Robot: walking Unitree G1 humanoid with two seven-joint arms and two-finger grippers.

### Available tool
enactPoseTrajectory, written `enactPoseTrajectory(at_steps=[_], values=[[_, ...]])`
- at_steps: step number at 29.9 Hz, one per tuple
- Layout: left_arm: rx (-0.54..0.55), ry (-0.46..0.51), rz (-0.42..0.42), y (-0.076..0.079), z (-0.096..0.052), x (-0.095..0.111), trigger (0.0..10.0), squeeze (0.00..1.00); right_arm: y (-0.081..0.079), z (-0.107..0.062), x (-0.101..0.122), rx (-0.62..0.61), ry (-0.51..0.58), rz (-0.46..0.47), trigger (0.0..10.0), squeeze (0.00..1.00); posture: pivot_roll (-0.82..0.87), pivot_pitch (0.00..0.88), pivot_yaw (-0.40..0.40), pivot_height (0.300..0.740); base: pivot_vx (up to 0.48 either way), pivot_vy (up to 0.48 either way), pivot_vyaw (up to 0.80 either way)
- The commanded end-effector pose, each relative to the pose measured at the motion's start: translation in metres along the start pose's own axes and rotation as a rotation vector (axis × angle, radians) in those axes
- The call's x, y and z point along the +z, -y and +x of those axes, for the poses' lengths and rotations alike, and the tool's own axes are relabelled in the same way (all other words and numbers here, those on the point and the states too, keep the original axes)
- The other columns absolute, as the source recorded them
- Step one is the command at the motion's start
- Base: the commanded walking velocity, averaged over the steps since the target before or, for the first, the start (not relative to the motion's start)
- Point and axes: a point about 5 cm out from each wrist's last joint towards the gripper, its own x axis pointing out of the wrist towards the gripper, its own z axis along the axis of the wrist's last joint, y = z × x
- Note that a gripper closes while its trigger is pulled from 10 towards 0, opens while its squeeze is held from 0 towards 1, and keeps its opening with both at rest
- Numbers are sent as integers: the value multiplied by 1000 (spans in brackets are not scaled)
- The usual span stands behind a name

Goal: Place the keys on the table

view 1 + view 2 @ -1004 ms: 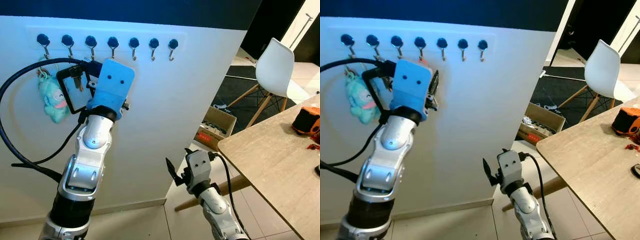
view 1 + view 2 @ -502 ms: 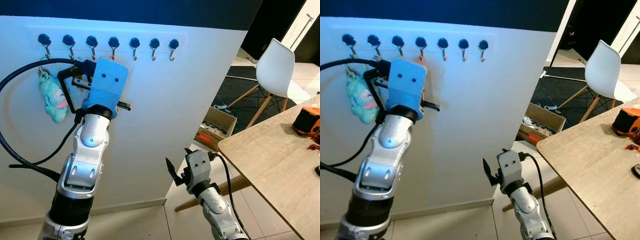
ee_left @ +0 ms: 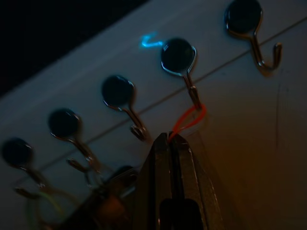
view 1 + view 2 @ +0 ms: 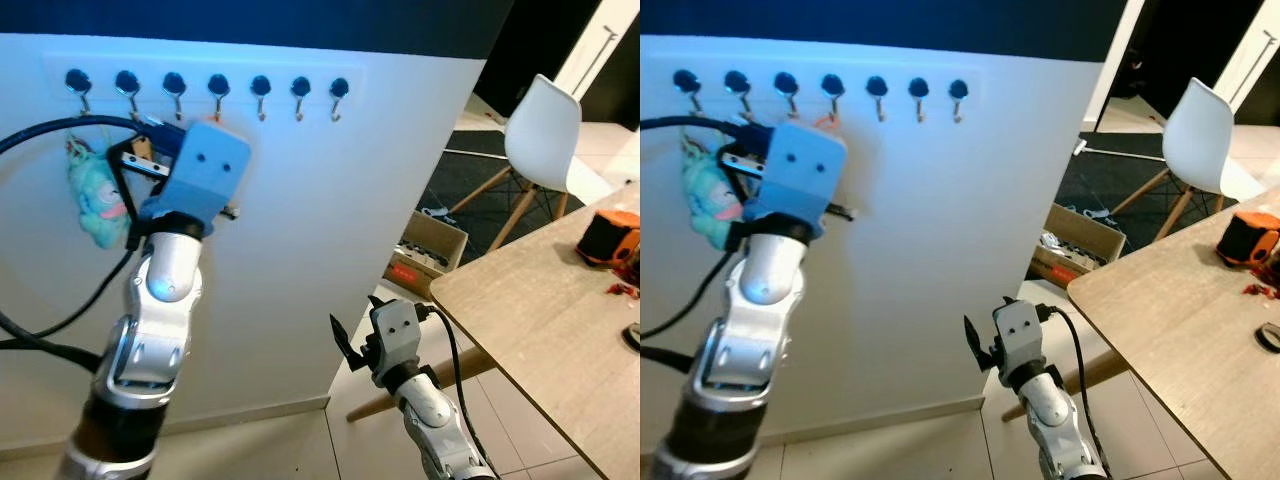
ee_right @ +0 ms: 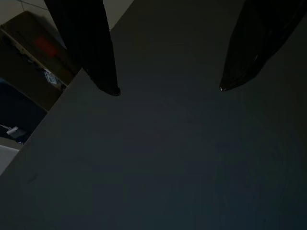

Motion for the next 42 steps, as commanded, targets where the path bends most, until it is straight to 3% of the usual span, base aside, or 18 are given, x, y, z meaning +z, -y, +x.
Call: enactPoseTrajectory(at_steps=[1, 9, 13, 15, 18, 26, 29, 30, 33, 38, 40, 42], values=[[38, -8, 78, -6, -3, -3, 10000, 0, -2, -5, -8, 0, -31, 2, 10000, 0, 239, 153, -91, 740, 0, 0, 0], [73, 45, 101, -7, 0, 7, 10000, 0, -3, -4, -8, 1, -27, 6, 10000, 0, 240, 155, -87, 740, 0, 0, 0], [40, 102, 44, -2, 4, 20, 10000, 0, -5, -5, -8, 3, -28, 6, 10000, 0, 238, 154, -86, 740, 0, 0, 0], [-79, 153, -23, 12, 4, 32, 10000, 0, -4, -4, -8, 1, -28, 6, 10000, 0, 236, 152, -84, 740, 0, 0, 0], [-152, 145, -84, 23, 2, 35, 10000, 0, -5, -4, -8, 0, -28, 7, 10000, 0, 237, 150, -80, 740, 0, 0, 0], [-152, 157, -127, 27, 2, 38, 10000, 0, -5, -3, -8, -2, -26, 7, 10000, 0, 232, 143, -76, 740, 0, 0, 0], [-292, 148, -393, 28, -9, 42, 10000, 0, -3, -4, -8, -8, -25, 6, 10000, 0, 230, 143, -74, 740, 0, 0, 0], [-292, 148, -393, 28, -9, 42, 10000, 0, -3, -4, -8, -8, -25, 6, 10000, 0, 230, 143, -74, 740, 0, 0, 0], [-426, 123, -594, 32, -22, 44, 10000, 0, 0, -3, -3, -16, -7, 14, 10000, 0, 235, 146, -78, 740, 0, 0, 0], [-501, 106, -619, 40, -31, 41, 10000, 0, 4, 0, 5, -36, 22, 35, 10000, 0, 233, 146, -78, 740, 0, 0, 0], [-600, 68, -649, 56, -45, 33, 10000, 0, 13, 6, 21, -59, 80, 53, 10000, 0, 232, 149, -81, 740, 0, 0, 0], [-627, 55, -659, 61, -49, 31, 10000, 0, 16, 7, 27, -66, 100, 57, 10000, 0, 232, 149, -81, 740, 0, 0, 0]])
